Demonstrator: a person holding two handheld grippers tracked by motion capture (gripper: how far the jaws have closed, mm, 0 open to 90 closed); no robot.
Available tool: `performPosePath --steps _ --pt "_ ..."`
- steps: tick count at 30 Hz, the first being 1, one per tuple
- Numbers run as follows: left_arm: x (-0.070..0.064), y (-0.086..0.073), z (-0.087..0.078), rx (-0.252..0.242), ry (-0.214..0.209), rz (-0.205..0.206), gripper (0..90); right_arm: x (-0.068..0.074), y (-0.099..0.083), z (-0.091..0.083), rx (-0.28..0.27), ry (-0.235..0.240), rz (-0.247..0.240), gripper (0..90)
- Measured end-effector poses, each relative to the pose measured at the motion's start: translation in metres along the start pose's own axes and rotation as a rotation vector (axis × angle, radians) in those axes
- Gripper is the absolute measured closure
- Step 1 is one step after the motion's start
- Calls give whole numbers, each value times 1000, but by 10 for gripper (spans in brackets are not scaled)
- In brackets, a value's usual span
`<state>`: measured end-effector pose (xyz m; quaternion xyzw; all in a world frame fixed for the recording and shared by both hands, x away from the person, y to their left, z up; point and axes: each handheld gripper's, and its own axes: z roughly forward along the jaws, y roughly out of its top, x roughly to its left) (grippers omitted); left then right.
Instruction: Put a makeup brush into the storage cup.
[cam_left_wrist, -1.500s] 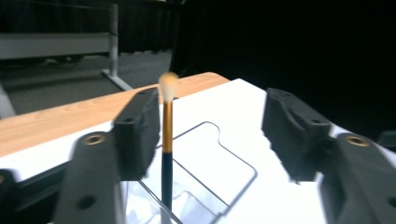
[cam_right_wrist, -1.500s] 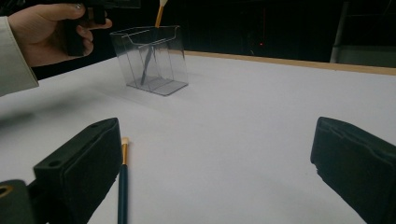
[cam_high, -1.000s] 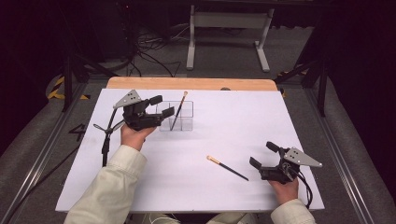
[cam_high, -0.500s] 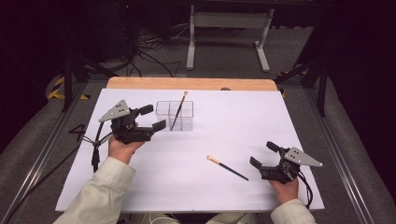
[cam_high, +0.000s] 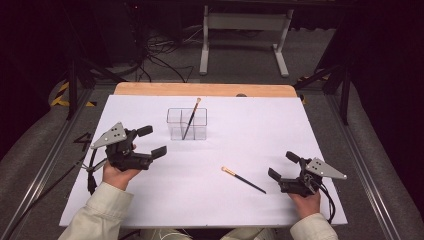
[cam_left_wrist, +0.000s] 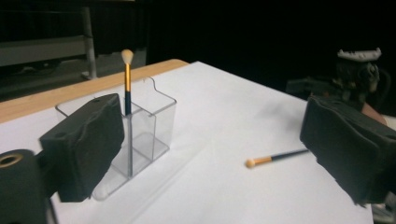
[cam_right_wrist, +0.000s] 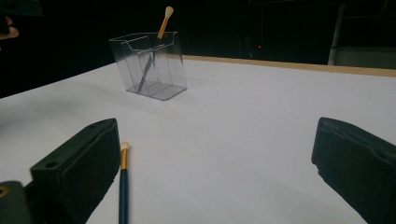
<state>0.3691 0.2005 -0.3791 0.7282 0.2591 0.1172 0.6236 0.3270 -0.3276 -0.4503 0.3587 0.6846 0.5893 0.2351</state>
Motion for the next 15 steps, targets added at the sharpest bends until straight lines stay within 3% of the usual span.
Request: performPosePath --steps 8,15 --pt "-3 -14 -9 -19 -14 -31 14 2 3 -2 -29 14 -9 2" --pt "2 -35 -15 -27 -18 -43 14 6 7 -2 -12 36 -27 1"
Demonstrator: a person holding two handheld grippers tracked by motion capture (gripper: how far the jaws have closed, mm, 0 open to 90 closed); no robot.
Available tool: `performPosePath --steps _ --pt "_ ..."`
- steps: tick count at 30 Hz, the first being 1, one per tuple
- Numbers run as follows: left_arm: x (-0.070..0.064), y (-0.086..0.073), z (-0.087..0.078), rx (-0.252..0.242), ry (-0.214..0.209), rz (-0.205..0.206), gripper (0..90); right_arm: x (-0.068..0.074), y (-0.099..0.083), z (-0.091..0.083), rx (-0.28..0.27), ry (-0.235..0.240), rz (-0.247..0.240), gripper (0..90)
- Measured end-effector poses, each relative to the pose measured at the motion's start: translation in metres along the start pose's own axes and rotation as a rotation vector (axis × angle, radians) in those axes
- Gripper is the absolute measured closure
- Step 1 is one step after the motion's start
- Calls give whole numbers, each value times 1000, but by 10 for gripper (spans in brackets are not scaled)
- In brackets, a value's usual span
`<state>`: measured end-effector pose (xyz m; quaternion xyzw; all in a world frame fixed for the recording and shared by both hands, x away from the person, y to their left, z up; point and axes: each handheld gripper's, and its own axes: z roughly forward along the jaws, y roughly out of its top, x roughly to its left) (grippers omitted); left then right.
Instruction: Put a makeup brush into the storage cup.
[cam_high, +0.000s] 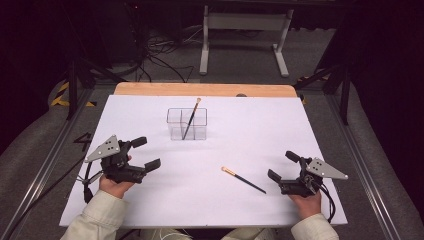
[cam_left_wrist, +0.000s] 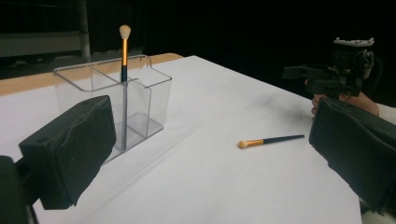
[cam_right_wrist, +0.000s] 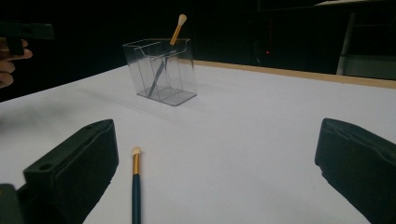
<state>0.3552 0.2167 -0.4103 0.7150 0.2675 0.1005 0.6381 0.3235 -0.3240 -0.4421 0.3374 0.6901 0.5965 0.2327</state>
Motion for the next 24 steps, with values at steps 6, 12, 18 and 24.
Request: performPosePath --steps 6,12,18,24 --pt "2 -13 -6 -4 23 -2 14 1 3 0 0 4 0 2" --pt "2 -24 -7 23 40 1 13 3 8 0 11 -1 4 2" --pt "3 -27 -5 37 50 8 12 5 12 2 11 15 -4 2" --pt "5 -30 -5 35 52 -4 12 7 17 2 3 32 6 1"
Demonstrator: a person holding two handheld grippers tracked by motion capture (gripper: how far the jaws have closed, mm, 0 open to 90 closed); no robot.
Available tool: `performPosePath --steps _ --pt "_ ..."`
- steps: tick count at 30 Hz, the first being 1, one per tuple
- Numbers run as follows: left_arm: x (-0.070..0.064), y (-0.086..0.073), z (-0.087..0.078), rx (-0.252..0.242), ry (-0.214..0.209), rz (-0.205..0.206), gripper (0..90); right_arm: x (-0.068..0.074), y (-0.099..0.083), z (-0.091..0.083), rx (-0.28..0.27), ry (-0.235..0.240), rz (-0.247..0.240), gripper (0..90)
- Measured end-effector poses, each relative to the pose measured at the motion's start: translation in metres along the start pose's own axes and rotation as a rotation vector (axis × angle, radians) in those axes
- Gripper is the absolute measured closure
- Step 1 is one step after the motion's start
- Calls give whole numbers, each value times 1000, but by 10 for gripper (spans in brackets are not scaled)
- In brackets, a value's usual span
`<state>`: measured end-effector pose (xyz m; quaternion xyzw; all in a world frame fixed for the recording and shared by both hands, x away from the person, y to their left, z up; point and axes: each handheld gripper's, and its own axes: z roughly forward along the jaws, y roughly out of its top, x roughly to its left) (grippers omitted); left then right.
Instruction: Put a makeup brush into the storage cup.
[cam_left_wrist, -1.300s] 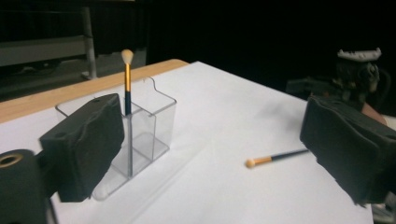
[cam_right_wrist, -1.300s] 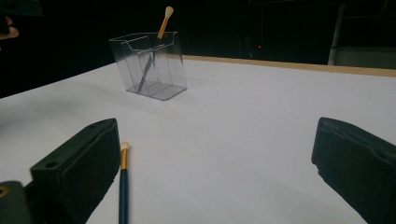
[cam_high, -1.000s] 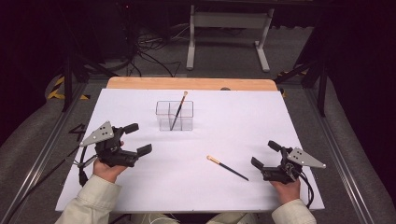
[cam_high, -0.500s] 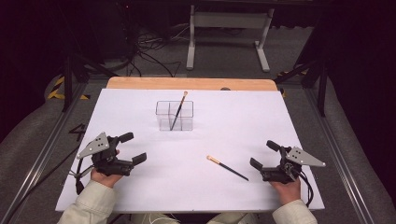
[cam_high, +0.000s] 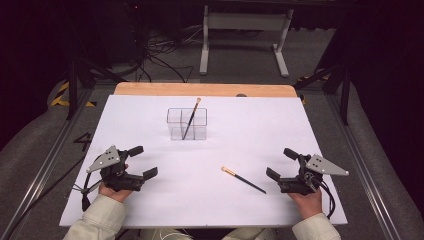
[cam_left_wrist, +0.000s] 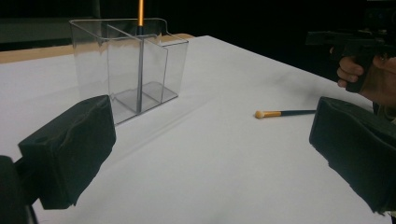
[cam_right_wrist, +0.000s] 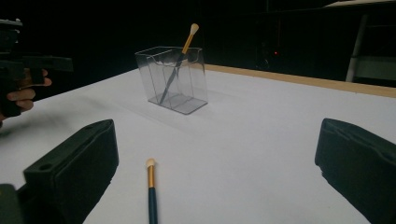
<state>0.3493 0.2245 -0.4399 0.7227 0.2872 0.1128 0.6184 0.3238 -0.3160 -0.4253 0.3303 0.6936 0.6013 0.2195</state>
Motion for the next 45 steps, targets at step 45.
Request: performPosePath --steps 45 --pt "2 -3 1 32 12 1 11 23 55 78 455 98 -111 134"
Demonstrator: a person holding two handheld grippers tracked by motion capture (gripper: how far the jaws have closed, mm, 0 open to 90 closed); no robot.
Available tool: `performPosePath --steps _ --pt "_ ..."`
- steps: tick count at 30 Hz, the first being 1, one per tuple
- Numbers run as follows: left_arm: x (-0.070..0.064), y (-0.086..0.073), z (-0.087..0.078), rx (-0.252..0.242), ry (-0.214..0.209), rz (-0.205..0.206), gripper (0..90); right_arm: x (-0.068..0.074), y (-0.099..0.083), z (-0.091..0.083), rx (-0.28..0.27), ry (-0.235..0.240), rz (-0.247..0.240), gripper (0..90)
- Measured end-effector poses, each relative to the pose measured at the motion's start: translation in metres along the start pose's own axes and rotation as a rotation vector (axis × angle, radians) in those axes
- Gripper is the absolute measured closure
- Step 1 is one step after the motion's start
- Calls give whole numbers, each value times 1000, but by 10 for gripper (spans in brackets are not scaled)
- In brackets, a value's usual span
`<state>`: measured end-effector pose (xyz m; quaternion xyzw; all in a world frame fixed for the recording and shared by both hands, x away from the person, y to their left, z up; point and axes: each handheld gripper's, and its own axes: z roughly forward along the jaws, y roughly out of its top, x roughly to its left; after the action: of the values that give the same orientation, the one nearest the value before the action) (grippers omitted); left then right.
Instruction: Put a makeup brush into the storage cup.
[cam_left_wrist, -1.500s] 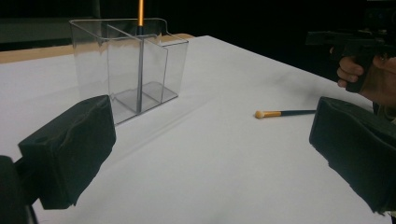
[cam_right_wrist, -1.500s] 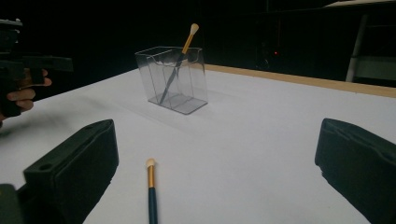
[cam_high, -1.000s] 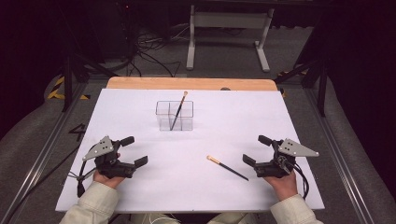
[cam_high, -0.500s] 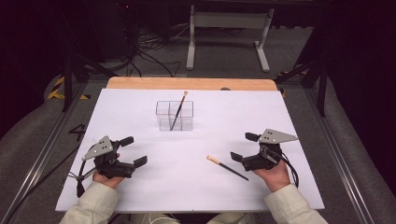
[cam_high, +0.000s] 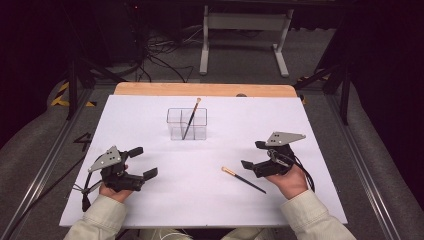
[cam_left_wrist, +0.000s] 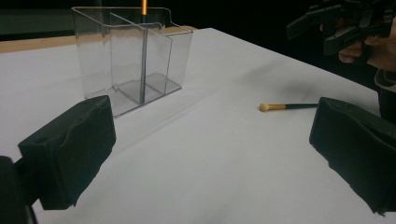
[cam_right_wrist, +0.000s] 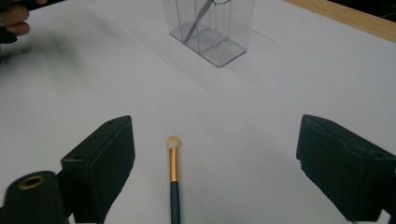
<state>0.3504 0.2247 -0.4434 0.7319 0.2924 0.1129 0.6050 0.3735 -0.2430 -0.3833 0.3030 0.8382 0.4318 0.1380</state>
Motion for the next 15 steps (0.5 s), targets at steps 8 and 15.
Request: performPosePath --steps 8,15 --pt "0 -1 -2 10 6 5 11 0 11 4 111 2 -21 160" --pt "-1 -2 -3 17 7 -2 9 0 20 10 212 7 -37 139"
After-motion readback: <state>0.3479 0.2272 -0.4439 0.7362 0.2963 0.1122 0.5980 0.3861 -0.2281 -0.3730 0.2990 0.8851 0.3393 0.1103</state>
